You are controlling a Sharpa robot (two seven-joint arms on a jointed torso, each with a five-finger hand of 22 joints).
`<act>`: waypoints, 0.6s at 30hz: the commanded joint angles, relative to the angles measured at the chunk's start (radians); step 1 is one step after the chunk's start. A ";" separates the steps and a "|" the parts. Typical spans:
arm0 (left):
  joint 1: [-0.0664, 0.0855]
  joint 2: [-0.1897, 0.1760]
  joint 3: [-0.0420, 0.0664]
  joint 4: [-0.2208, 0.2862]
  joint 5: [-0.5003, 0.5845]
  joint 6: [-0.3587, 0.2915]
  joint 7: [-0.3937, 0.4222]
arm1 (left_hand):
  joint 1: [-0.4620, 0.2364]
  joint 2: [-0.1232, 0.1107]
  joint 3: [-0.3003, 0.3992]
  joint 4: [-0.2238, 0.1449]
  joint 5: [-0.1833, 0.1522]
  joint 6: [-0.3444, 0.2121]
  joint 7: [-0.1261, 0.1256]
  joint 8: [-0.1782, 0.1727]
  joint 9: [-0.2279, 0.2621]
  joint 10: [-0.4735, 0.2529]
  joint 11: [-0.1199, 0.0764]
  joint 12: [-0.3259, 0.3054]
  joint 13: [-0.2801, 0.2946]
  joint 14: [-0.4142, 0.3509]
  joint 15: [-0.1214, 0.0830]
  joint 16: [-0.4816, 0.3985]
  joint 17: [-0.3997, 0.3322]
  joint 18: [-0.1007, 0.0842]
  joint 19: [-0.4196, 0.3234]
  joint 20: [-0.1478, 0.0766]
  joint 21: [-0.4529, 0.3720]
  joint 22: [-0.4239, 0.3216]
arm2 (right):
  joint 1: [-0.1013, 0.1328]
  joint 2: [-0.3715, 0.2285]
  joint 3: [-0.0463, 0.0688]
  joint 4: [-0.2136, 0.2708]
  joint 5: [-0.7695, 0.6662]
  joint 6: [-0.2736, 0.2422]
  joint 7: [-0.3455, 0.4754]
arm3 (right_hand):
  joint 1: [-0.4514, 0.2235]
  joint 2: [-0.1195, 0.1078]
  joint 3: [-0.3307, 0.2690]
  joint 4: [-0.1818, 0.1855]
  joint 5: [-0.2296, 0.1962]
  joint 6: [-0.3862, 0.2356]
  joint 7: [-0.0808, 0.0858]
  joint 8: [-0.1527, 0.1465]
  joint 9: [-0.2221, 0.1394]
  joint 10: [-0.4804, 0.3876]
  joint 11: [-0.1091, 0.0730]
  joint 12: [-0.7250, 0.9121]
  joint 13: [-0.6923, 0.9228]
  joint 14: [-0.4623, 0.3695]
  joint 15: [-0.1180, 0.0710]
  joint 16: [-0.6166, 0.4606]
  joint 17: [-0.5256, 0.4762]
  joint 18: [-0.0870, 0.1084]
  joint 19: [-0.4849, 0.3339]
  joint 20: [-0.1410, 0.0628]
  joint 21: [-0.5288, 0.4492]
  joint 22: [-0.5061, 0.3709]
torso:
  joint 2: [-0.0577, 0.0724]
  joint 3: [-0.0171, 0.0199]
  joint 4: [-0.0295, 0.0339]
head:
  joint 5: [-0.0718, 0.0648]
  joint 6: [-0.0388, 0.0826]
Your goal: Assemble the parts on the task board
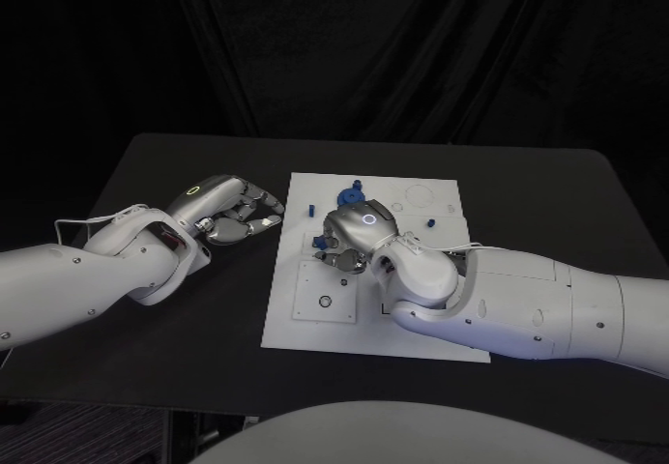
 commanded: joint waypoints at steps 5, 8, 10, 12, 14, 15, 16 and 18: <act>-0.007 0.002 0.000 -0.003 0.004 0.031 -0.006 | 0.009 0.005 0.004 -0.003 0.006 0.008 0.003 0.005 -0.001 0.102 0.007 0.004 0.263 0.106 0.006 0.003 0.263 -0.014 0.105 0.008 0.003 0.263 | -0.003 -0.013 0.002 0.011 -0.033 -0.074 -0.012 | 0.013 0.001 0.005 0.004 0.005 -0.048 -0.004 0.045 0.140 0.106 -0.007 0.006 0.263 0.104 -0.006 0.003 0.263 -0.016 0.009 -0.007 0.005 0.192 | 0.001 0.0004 -0.0026 | 0.007 0.000; -0.008 0.001 0.000 -0.004 0.004 0.034 -0.008 | 0.009 0.006 0.004 -0.003 0.008 0.008 0.003 0.006 -0.002 0.102 0.007 0.004 0.263 0.106 0.007 0.003 0.263 -0.014 0.105 0.009 0.003 0.263 | -0.003 -0.012 0.002 0.005 -0.034 -0.083 -0.010 | -0.009 0.001 0.002 0.007 -0.014 -0.073 0.004 0.028 0.156 0.106 -0.001 0.006 0.263 0.104 -0.002 0.003 0.263 -0.017 0.010 -0.004 0.007 0.193 | 0.001 -0.0002 -0.0035 | 0.008 0.000; -0.009 0.001 0.000 -0.004 0.004 0.035 -0.009 | 0.009 0.007 0.005 -0.002 0.009 0.009 0.003 0.006 -0.002 0.102 0.007 0.004 0.263 0.106 0.007 0.003 0.263 -0.014 0.105 0.009 0.003 0.263 | -0.003 -0.011 0.003 -0.001 -0.028 -0.085 -0.007 | -0.041 0.003 -0.004 0.009 -0.042 -0.087 0.012 0.007 0.150 0.106 0.006 0.006 0.263 0.104 0.003 0.003 0.263 -0.017 0.009 -0.001 0.006 0.192 | 0.000 0.0004 -0.0034 | 0.008 0.000; -0.010 0.002 0.000 -0.004 0.004 0.036 -0.010 | 0.009 0.007 0.005 -0.002 0.009 0.009 0.003 0.006 -0.002 0.102 0.007 0.004 0.263 0.106 0.007 0.003 0.263 -0.014 0.105 0.009 0.003 0.263 | -0.003 -0.008 0.003 -0.008 -0.019 -0.087 -0.004 | -0.062 0.006 -0.003 0.009 -0.051 -0.092 0.019 -0.021 0.135 0.106 0.011 0.006 0.263 0.104 0.008 0.003 0.263 -0.017 0.008 0.004 0.003 0.192 | 0.000 0.0008 -0.0028 | 0.008 0.000; -0.010 0.003 0.000 -0.005 0.004 0.037 -0.011 | 0.009 0.007 0.005 -0.002 0.009 0.009 0.003 0.006 -0.002 0.102 0.007 0.004 0.263 0.106 0.007 0.003 0.263 -0.014 0.105 0.009 0.003 0.263 | -0.003 -0.003 0.004 -0.018 -0.012 -0.085 -0.002 | -0.077 0.011 0.003 0.009 -0.049 -0.090 0.025 -0.054 0.111 0.106 0.018 0.006 0.263 0.104 0.014 0.003 0.263 -0.016 0.007 0.009 0.000 0.191 | 0.000 0.0007 -0.0023 | 0.008 0.000; -0.010 0.004 0.000 -0.006 0.004 0.038 -0.012 | 0.009 0.007 0.005 -0.002 0.010 0.009 0.003 0.006 -0.002 0.102 0.007 0.004 0.263 0.106 0.007 0.003 0.263 -0.014 0.105 0.009 0.003 0.263 | -0.003 -0.001 0.004 -0.023 -0.010 -0.082 -0.001 | -0.079 0.011 0.006 0.008 -0.048 -0.089 0.029 -0.074 0.095 0.106 0.021 0.006 0.263 0.104 0.017 0.003 0.263 -0.015 0.005 0.012 -0.005 0.189 | 0.000 0.0005 -0.0021 | 0.008 0.000; -0.010 0.004 0.000 -0.006 0.004 0.038 -0.012 | 0.009 0.008 0.005 -0.002 0.011 0.009 0.003 0.006 -0.002 0.102 0.008 0.004 0.263 0.106 0.007 0.003 0.263 -0.014 0.105 0.009 0.003 0.263 | -0.003 0.000 0.004 -0.026 -0.010 -0.081 -0.001 | -0.081 0.009 0.007 0.008 -0.049 -0.085 0.030 -0.085 0.084 0.106 0.023 0.006 0.263 0.104 0.018 0.003 0.263 -0.014 0.004 0.014 -0.005 0.189 | -0.001 0.0005 -0.0021 | 0.008 0.000; -0.011 0.005 0.000 -0.007 0.004 0.039 -0.013 | 0.009 0.008 0.005 -0.002 0.011 0.009 0.003 0.006 -0.002 0.102 0.008 0.004 0.263 0.106 0.007 0.003 0.263 -0.014 0.105 0.009 0.003 0.263 | -0.002 0.004 0.004 -0.034 -0.007 -0.076 -0.002 | -0.087 0.010 0.008 0.008 -0.049 -0.081 0.032 -0.098 0.072 0.106 0.024 0.006 0.263 0.104 0.020 0.003 0.263 -0.014 0.003 0.016 -0.008 0.188 | 0.000 -0.0002 -0.0018 | 0.008 0.000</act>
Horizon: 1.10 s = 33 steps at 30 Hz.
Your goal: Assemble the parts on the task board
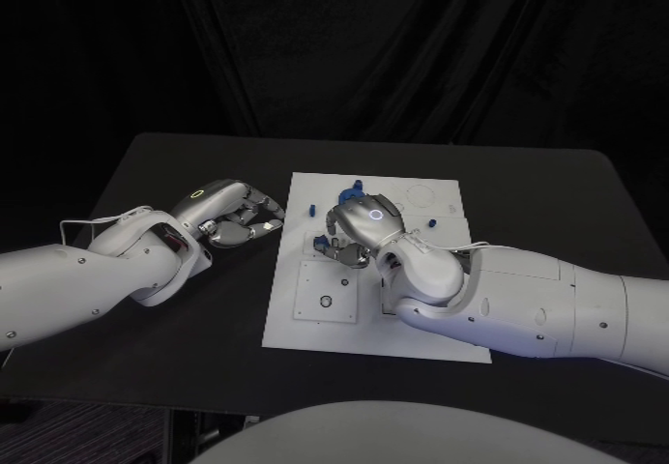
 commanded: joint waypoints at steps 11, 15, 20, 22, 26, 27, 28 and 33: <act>-0.003 0.007 0.001 -0.003 0.003 0.017 -0.003 | 0.005 0.004 0.005 -0.002 0.009 0.005 0.000 0.006 -0.002 0.102 0.008 0.004 0.263 0.106 0.007 0.003 0.263 -0.014 0.105 0.010 0.003 0.263 | -0.002 0.034 0.002 -0.058 0.054 -0.017 0.008 | -0.051 -0.001 0.003 -0.001 -0.009 0.016 0.014 -0.077 -0.076 0.106 0.018 0.006 0.263 0.103 0.015 0.003 0.263 -0.011 -0.003 0.014 -0.021 0.184 | 0.001 -0.0019 0.0024 | -0.004 0.000; -0.003 0.009 0.001 -0.004 0.003 0.019 -0.005 | 0.005 0.004 0.005 -0.002 0.009 0.005 0.000 0.006 -0.002 0.102 0.008 0.004 0.263 0.106 0.007 0.003 0.263 -0.014 0.105 0.010 0.003 0.263 | -0.002 0.040 0.002 -0.063 0.066 -0.021 0.014 | -0.050 0.000 0.004 -0.001 -0.008 0.017 0.014 -0.078 -0.078 0.106 0.018 0.006 0.263 0.103 0.015 0.003 0.263 -0.011 -0.003 0.014 -0.021 0.184 | 0.001 -0.0020 0.0007 | -0.001 0.000; -0.003 0.012 0.001 -0.006 0.003 0.025 -0.010 | 0.006 0.005 0.005 -0.002 0.012 0.005 0.000 0.006 -0.003 0.102 0.008 0.004 0.263 0.106 0.008 0.003 0.263 -0.014 0.105 0.010 0.003 0.263 | -0.002 0.048 0.002 -0.068 0.072 -0.024 0.017 | -0.049 0.001 0.005 -0.002 -0.007 0.019 0.014 -0.081 -0.082 0.106 0.018 0.006 0.263 0.103 0.015 0.003 0.263 -0.010 -0.005 0.014 -0.025 0.183 | 0.001 -0.0017 0.0018 | -0.002 0.000; -0.003 0.014 0.001 -0.006 0.003 0.027 -0.012 | 0.007 0.006 0.006 -0.002 0.014 0.006 0.000 0.006 -0.003 0.102 0.008 0.004 0.263 0.106 0.008 0.003 0.263 -0.014 0.105 0.010 0.003 0.263 | -0.003 0.050 0.002 -0.068 0.074 -0.024 0.019 | -0.048 0.000 0.006 -0.002 -0.006 0.020 0.014 -0.083 -0.083 0.106 0.018 0.006 0.263 0.103 0.016 0.003 0.263 -0.009 -0.006 0.014 -0.027 0.183 | 0.000 -0.0017 0.0023 | -0.001 0.000; -0.003 0.016 0.001 -0.008 0.003 0.029 -0.014 | 0.007 0.006 0.006 -0.002 0.014 0.006 0.000 0.006 -0.003 0.102 0.008 0.004 0.263 0.106 0.008 0.003 0.263 -0.014 0.105 0.010 0.003 0.263 | -0.004 0.053 0.002 -0.070 0.075 -0.015 0.020 | -0.040 -0.001 0.008 -0.004 -0.003 0.026 0.014 -0.088 -0.091 0.106 0.018 0.006 0.263 0.103 0.016 0.003 0.263 -0.009 -0.007 0.015 -0.029 0.182 | 0.000 -0.0016 0.0015 | 0.001 0.000; -0.003 0.017 0.001 -0.008 0.003 0.030 -0.015 | 0.007 0.006 0.006 -0.002 0.014 0.006 0.000 0.006 -0.003 0.102 0.008 0.004 0.263 0.106 0.008 0.003 0.263 -0.014 0.105 0.010 0.003 0.263 | -0.005 0.054 0.002 -0.070 0.075 -0.013 0.020 | -0.037 -0.001 0.009 -0.004 -0.001 0.028 0.014 -0.090 -0.094 0.106 0.018 0.006 0.263 0.103 0.016 0.003 0.263 -0.009 -0.007 0.015 -0.029 0.182 | 0.000 -0.0016 0.0015 | 0.001 0.000; -0.003 0.017 0.001 -0.008 0.003 0.031 -0.016 | 0.007 0.006 0.006 -0.002 0.014 0.006 0.000 0.006 -0.003 0.102 0.008 0.004 0.263 0.106 0.008 0.003 0.263 -0.014 0.105 0.010 0.003 0.263 | -0.005 0.054 0.002 -0.072 0.075 -0.008 0.020 | -0.037 -0.001 0.009 -0.004 -0.001 0.028 0.014 -0.090 -0.094 0.106 0.018 0.006 0.263 0.103 0.016 0.003 0.263 -0.009 -0.007 0.015 -0.029 0.182 | 0.000 -0.0015 0.0015 | 0.000 0.000; -0.003 0.017 0.001 -0.006 0.003 0.035 -0.019 | 0.007 0.007 0.006 -0.002 0.015 0.006 0.000 0.007 -0.004 0.102 0.008 0.004 0.263 0.106 0.008 0.003 0.263 -0.014 0.105 0.011 0.003 0.263 | -0.009 0.056 0.002 -0.075 0.076 0.025 0.015 | -0.004 -0.010 0.015 -0.007 0.045 0.039 0.016 -0.111 -0.118 0.106 0.020 0.006 0.263 0.103 0.018 0.003 0.263 -0.006 -0.014 0.017 -0.046 0.177 | -0.001 -0.0021 0.0018 | 0.000 0.000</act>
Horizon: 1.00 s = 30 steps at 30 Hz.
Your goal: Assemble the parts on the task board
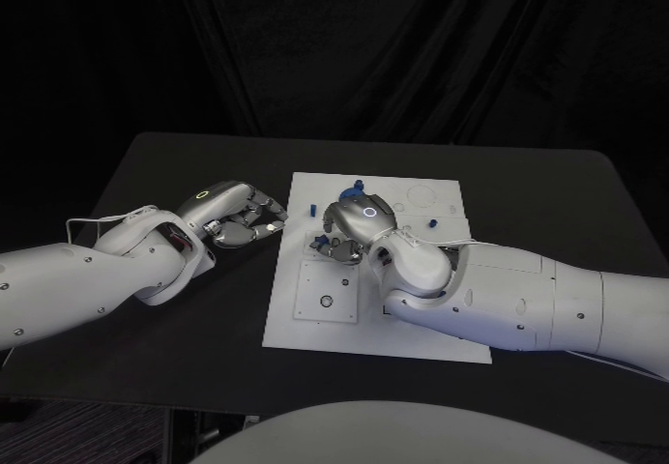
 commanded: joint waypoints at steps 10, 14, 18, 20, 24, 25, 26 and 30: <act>-0.002 0.001 0.001 0.005 0.003 0.019 -0.006 | 0.003 0.003 0.006 -0.002 0.003 0.006 0.000 0.007 -0.001 0.106 0.005 0.004 0.263 0.106 0.008 0.003 0.263 -0.014 0.105 0.004 0.003 0.263 | -0.011 0.008 0.001 -0.011 0.002 0.059 -0.004 | 0.054 -0.006 0.022 -0.008 0.082 0.017 0.003 -0.025 -0.027 0.106 0.009 0.006 0.263 0.107 0.009 0.003 0.263 -0.001 -0.016 0.003 -0.028 0.172 | 0.000 -0.0004 -0.0010 | 0.006 0.000; -0.002 -0.001 0.001 0.007 0.003 0.021 -0.009 | 0.003 0.003 0.006 -0.002 0.003 0.006 0.000 0.007 -0.001 0.106 0.005 0.004 0.263 0.106 0.008 0.003 0.263 -0.014 0.105 0.004 0.003 0.263 | -0.014 0.014 0.001 -0.015 0.002 0.063 -0.003 | 0.055 -0.006 0.022 -0.008 0.083 0.018 0.003 -0.026 -0.028 0.106 0.009 0.006 0.263 0.107 0.010 0.003 0.263 0.000 -0.017 0.004 -0.031 0.171 | 0.001 0.0001 -0.0008 | 0.007 0.000; -0.002 -0.001 0.001 0.008 0.003 0.024 -0.012 | 0.004 0.003 0.006 -0.003 0.005 0.006 0.000 0.007 -0.002 0.106 0.005 0.004 0.263 0.106 0.008 0.003 0.263 -0.014 0.105 0.004 0.003 0.263 | -0.017 0.018 0.001 -0.019 0.002 0.064 0.000 | 0.064 -0.004 0.026 -0.011 0.082 0.020 0.003 -0.028 -0.031 0.106 0.009 0.006 0.263 0.107 0.010 0.003 0.263 -0.001 -0.018 0.004 -0.032 0.171 | 0.001 0.0007 0.0000 | 0.010 0.000; -0.002 -0.001 0.001 0.009 0.003 0.025 -0.014 | 0.004 0.003 0.006 -0.003 0.005 0.006 0.000 0.007 -0.002 0.106 0.005 0.004 0.263 0.106 0.008 0.003 0.263 -0.014 0.105 0.004 0.003 0.263 | -0.019 0.021 0.001 -0.024 0.002 0.058 0.006 | 0.074 -0.003 0.030 -0.014 0.082 0.023 0.003 -0.031 -0.034 0.106 0.009 0.006 0.263 0.107 0.010 0.003 0.263 0.000 -0.019 0.004 -0.034 0.170 | 0.001 0.0008 -0.0004 | 0.011 0.000; -0.002 -0.002 0.001 0.009 0.003 0.027 -0.016 | 0.004 0.003 0.006 -0.003 0.005 0.006 0.000 0.007 -0.002 0.106 0.005 0.004 0.263 0.106 0.008 0.003 0.263 -0.014 0.105 0.004 0.003 0.263 | -0.021 0.024 0.001 -0.031 0.002 0.037 0.024 | 0.109 0.001 0.047 -0.031 0.123 0.029 0.002 -0.037 -0.042 0.106 0.008 0.006 0.263 0.107 0.009 0.003 0.263 0.000 -0.020 0.004 -0.037 0.170 | 0.001 0.0007 -0.0006 | 0.013 0.000; -0.002 -0.002 0.001 0.009 0.003 0.027 -0.016 | 0.004 0.003 0.006 -0.003 0.005 0.006 0.000 0.007 -0.002 0.106 0.005 0.004 0.263 0.106 0.008 0.003 0.263 -0.014 0.105 0.004 0.003 0.263 | -0.021 0.023 0.001 -0.031 0.002 0.034 0.026 | 0.120 0.002 0.053 -0.038 0.141 0.031 0.001 -0.038 -0.043 0.106 0.007 0.006 0.263 0.107 0.009 0.003 0.263 0.000 -0.020 0.004 -0.036 0.170 | 0.001 0.0007 -0.0006 | 0.014 0.000; -0.002 -0.002 0.001 0.009 0.003 0.028 -0.016 | 0.004 0.003 0.006 -0.003 0.005 0.006 0.000 0.007 -0.002 0.106 0.005 0.004 0.263 0.106 0.008 0.003 0.263 -0.014 0.105 0.004 0.003 0.263 | -0.022 0.023 0.001 -0.032 0.002 0.026 0.033 | 0.126 0.002 0.057 -0.041 0.151 0.033 0.001 -0.038 -0.045 0.106 0.007 0.006 0.263 0.107 0.008 0.003 0.263 0.000 -0.020 0.003 -0.037 0.170 | 0.001 0.0007 -0.0006 | 0.014 0.000; -0.002 -0.001 0.001 0.007 0.003 0.028 -0.013 | 0.004 0.003 0.006 -0.002 0.005 0.006 0.000 0.007 -0.003 0.106 0.005 0.004 0.263 0.106 0.009 0.003 0.263 -0.014 0.105 0.005 0.003 0.263 | -0.022 0.019 0.001 -0.032 0.002 -0.011 0.054 | 0.184 0.005 0.097 -0.083 0.243 0.050 -0.004 -0.038 -0.048 0.106 0.002 0.006 0.263 0.107 0.004 0.003 0.263 -0.001 -0.016 0.000 -0.029 0.173 | 0.002 0.0007 -0.0008 | 0.016 0.000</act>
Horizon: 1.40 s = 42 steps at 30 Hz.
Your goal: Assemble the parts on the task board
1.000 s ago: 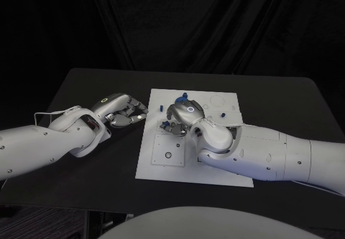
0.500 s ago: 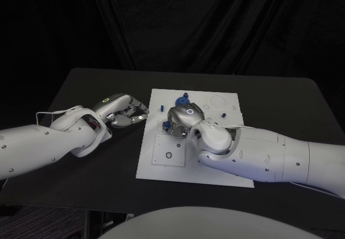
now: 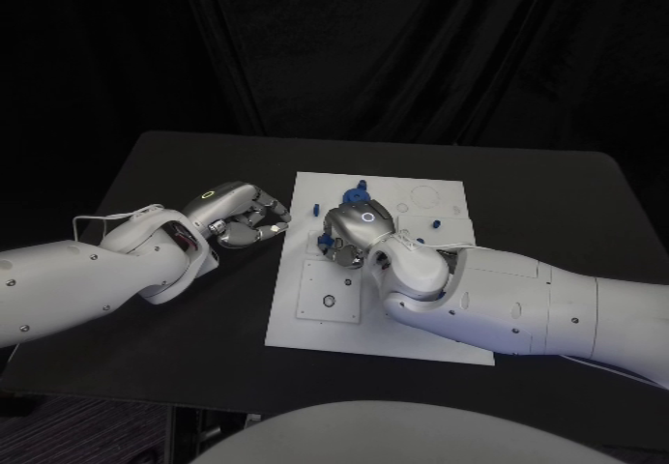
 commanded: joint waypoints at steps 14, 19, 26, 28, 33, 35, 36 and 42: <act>-0.005 0.010 0.001 -0.010 0.024 0.001 0.009 | -0.035 0.009 -0.015 0.029 -0.021 0.004 0.002 0.007 -0.009 0.106 0.009 0.004 0.263 0.106 0.012 0.003 0.263 -0.014 0.105 0.010 0.003 0.263 | -0.006 -0.049 -0.002 0.047 0.015 -0.218 0.123 | 0.067 0.011 0.084 -0.083 0.030 0.058 -0.017 0.037 0.042 0.102 -0.014 0.006 0.263 0.103 -0.010 0.003 0.263 -0.012 0.018 -0.014 0.055 0.188 | -0.001 0.0009 -0.0024 | 0.011 0.000; -0.008 0.018 0.001 -0.017 0.154 0.009 0.019 | -0.188 0.043 -0.076 0.037 -0.035 0.000 0.002 0.003 -0.027 0.106 0.011 0.004 0.263 0.106 0.014 0.003 0.263 -0.014 0.105 0.014 0.003 0.263 | -0.005 -0.087 -0.002 0.093 0.028 -0.293 0.170 | 0.063 0.007 0.091 -0.087 0.009 0.064 -0.021 0.041 0.049 0.102 -0.016 0.006 0.263 0.103 -0.012 0.003 0.263 -0.015 0.024 -0.015 0.068 0.192 | 0.000 0.0009 -0.0013 | 0.014 0.000; -0.012 0.052 0.001 -0.031 0.472 0.166 0.065 | -0.324 0.057 -0.165 0.035 0.044 0.012 -0.004 0.023 -0.038 0.106 0.005 0.004 0.263 0.106 0.010 0.003 0.263 -0.002 0.067 0.010 -0.022 0.247 | -0.004 -0.126 -0.002 0.153 0.034 -0.348 0.205 | 0.043 0.002 0.094 -0.078 -0.039 0.069 -0.027 0.044 0.057 0.102 -0.021 0.006 0.263 0.103 -0.016 0.003 0.263 -0.016 0.025 -0.019 0.073 0.193 | -0.001 0.0019 0.0000 | 0.016 0.000; -0.014 0.060 0.001 -0.034 0.522 0.211 0.069 | -0.325 0.057 -0.171 0.035 0.050 0.010 -0.005 0.026 -0.038 0.106 0.005 0.004 0.263 0.106 0.010 0.003 0.263 0.000 0.060 0.009 -0.027 0.243 | -0.004 -0.130 -0.002 0.159 0.034 -0.353 0.208 | 0.041 0.001 0.095 -0.076 -0.047 0.068 -0.027 0.043 0.057 0.102 -0.022 0.006 0.263 0.103 -0.016 0.003 0.263 -0.016 0.025 -0.020 0.073 0.193 | -0.001 0.0024 -0.0026 | 0.018 0.000; -0.022 0.075 0.001 -0.037 0.592 0.292 0.076 | -0.308 0.057 -0.184 0.033 0.055 0.014 -0.008 0.045 -0.034 0.106 0.002 0.004 0.263 0.106 0.008 0.003 0.263 0.002 0.054 0.007 -0.032 0.240 | -0.004 -0.135 -0.002 0.166 0.034 -0.360 0.212 | 0.035 0.000 0.095 -0.072 -0.061 0.068 -0.028 0.041 0.058 0.102 -0.022 0.006 0.263 0.103 -0.017 0.003 0.263 -0.016 0.025 -0.020 0.073 0.193 | -0.004 0.0022 -0.0054 | 0.022 0.000; -0.024 0.078 0.001 -0.036 0.604 0.309 0.081 | -0.306 0.059 -0.196 0.034 0.050 0.022 -0.012 0.064 -0.029 0.106 -0.001 0.004 0.263 0.106 0.005 0.003 0.263 0.002 0.053 0.005 -0.034 0.240 | -0.004 -0.136 -0.002 0.167 0.034 -0.361 0.213 | 0.035 0.000 0.095 -0.072 -0.061 0.068 -0.028 0.041 0.058 0.102 -0.022 0.006 0.263 0.103 -0.017 0.003 0.263 -0.016 0.025 -0.020 0.073 0.193 | -0.004 0.0038 -0.0086 | 0.026 0.000; -0.025 0.079 0.001 -0.036 0.608 0.316 0.084 | -0.307 0.059 -0.204 0.035 0.046 0.023 -0.013 0.071 -0.027 0.106 -0.003 0.004 0.263 0.106 0.004 0.003 0.263 0.003 0.050 0.004 -0.037 0.238 | -0.004 -0.136 -0.002 0.167 0.034 -0.362 0.213 | 0.035 0.000 0.095 -0.072 -0.061 0.068 -0.028 0.041 0.058 0.102 -0.022 0.006 0.263 0.103 -0.017 0.003 0.263 -0.016 0.025 -0.020 0.073 0.193 | -0.004 0.0042 -0.0087 | 0.026 0.000; -0.030 0.081 0.001 -0.032 0.620 0.349 0.103 | -0.321 0.056 -0.238 0.035 0.037 0.020 -0.016 0.097 -0.019 0.106 -0.005 0.004 0.263 0.106 0.002 0.003 0.263 0.005 0.044 0.001 -0.043 0.235 | -0.004 -0.136 -0.002 0.166 0.035 -0.358 0.211 | 0.035 0.000 0.095 -0.072 -0.062 0.068 -0.028 0.041 0.058 0.102 -0.022 0.006 0.263 0.103 -0.017 0.003 0.263 -0.016 0.025 -0.020 0.072 0.193 | -0.003 0.0056 -0.0032 | 0.022 0.000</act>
